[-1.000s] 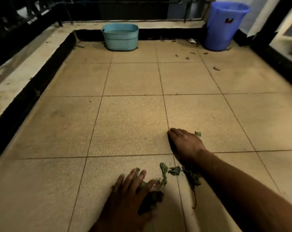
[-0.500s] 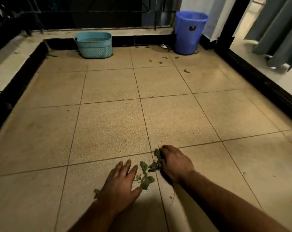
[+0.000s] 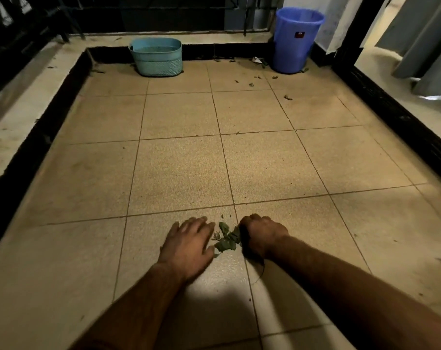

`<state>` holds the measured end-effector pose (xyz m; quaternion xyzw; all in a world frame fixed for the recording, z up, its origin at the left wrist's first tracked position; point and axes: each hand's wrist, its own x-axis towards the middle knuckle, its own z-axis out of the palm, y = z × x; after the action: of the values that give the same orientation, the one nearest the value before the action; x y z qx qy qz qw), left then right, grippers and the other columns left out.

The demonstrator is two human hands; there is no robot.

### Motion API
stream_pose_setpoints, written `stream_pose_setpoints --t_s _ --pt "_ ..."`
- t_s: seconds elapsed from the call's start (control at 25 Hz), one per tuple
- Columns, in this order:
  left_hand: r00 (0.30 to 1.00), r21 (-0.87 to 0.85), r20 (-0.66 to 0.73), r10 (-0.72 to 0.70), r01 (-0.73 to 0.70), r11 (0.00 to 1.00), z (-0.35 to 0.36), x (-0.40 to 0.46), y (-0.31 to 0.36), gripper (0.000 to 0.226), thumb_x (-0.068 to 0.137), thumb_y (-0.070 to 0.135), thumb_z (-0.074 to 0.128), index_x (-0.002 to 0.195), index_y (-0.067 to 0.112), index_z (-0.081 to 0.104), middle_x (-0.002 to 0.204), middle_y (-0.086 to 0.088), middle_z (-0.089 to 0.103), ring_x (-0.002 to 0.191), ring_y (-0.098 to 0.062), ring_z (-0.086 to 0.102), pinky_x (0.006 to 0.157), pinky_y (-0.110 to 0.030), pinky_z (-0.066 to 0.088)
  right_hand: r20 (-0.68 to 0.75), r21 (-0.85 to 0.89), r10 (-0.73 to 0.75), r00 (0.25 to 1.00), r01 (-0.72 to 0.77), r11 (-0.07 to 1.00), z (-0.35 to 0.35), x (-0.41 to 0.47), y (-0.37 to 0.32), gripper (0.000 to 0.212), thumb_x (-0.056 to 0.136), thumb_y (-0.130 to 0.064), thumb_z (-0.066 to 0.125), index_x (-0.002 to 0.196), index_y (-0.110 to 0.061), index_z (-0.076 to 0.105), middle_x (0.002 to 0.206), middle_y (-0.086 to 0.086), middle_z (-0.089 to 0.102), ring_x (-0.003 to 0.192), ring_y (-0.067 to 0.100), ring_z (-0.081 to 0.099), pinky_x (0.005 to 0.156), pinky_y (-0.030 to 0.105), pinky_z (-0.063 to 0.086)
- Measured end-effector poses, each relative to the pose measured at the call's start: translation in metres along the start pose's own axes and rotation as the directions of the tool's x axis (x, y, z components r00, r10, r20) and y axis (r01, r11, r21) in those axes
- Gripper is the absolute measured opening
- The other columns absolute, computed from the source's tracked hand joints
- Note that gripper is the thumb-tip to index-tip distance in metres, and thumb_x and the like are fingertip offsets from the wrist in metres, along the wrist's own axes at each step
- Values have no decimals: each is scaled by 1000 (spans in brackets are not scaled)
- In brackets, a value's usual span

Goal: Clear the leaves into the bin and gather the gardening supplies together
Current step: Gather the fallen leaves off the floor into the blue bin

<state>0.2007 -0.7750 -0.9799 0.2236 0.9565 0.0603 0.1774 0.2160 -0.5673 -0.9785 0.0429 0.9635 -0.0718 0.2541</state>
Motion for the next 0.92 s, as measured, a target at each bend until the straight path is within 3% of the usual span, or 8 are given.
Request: stream_pose_setpoints --t_s 0.08,0.2,0.28,0.36,0.48,0.6,0.72,0.92 --pt "978 -17 -79 -195 194 981 -7 -14 -9 77 95 54 53 158 28 19 164 -3 21 148 -24 25 120 -46 26 -40 16 169 985 -169 986 2 -8 7 66 84 -33 77 137 -14 44 131 9 50 114 27 54 92 46 54" --pt "801 -98 86 -592 598 795 0 -42 -28 96 79 52 76 150 11 26 147 -14 30 131 -31 40 98 -43 47 125 122 420 899 -434 892 26 -26 18 82 75 -39 83 141 -9 44 131 11 46 114 25 53 91 36 53" --pt "701 -162 205 -683 713 683 12 -56 -31 99 76 42 83 149 6 26 143 -16 28 126 -33 42 87 -38 48 218 126 434 874 -466 876 46 -36 18 86 77 -34 82 147 -8 40 139 13 39 121 26 50 92 34 50" --pt "774 -248 211 -597 634 733 23 -61 -24 90 82 32 80 150 6 26 142 -16 29 124 -32 45 85 -34 47 179 233 379 908 -414 880 52 -41 12 78 81 -26 80 144 -7 39 133 12 44 117 25 53 92 33 53" --pt "914 -365 86 -398 400 841 24 -57 -15 85 87 30 74 154 12 24 145 -13 35 124 -26 48 98 -33 46 85 419 343 936 -346 839 37 -43 9 70 80 -18 83 133 -6 38 104 5 55 97 22 61 73 30 57" --pt "886 -322 37 -463 449 834 16 -51 -15 104 80 48 77 157 13 16 150 -15 25 131 -30 38 99 -39 46 146 468 389 910 -410 783 21 -41 12 81 71 -24 91 133 -4 42 113 11 56 105 28 61 80 35 58" --pt "885 -355 147 -441 463 812 12 -41 -2 131 70 59 81 160 19 -5 162 -13 4 146 -36 18 110 -49 37 154 510 385 910 -407 758 15 -37 1 97 69 -30 91 145 -11 33 135 16 44 123 35 51 97 46 55" --pt "894 -397 220 -391 448 801 10 -13 30 131 72 48 86 161 24 -8 167 -12 -8 151 -40 10 116 -55 32 53 421 281 958 -277 864 14 -15 -38 121 72 -45 87 161 -24 7 157 18 26 144 39 30 111 50 42"
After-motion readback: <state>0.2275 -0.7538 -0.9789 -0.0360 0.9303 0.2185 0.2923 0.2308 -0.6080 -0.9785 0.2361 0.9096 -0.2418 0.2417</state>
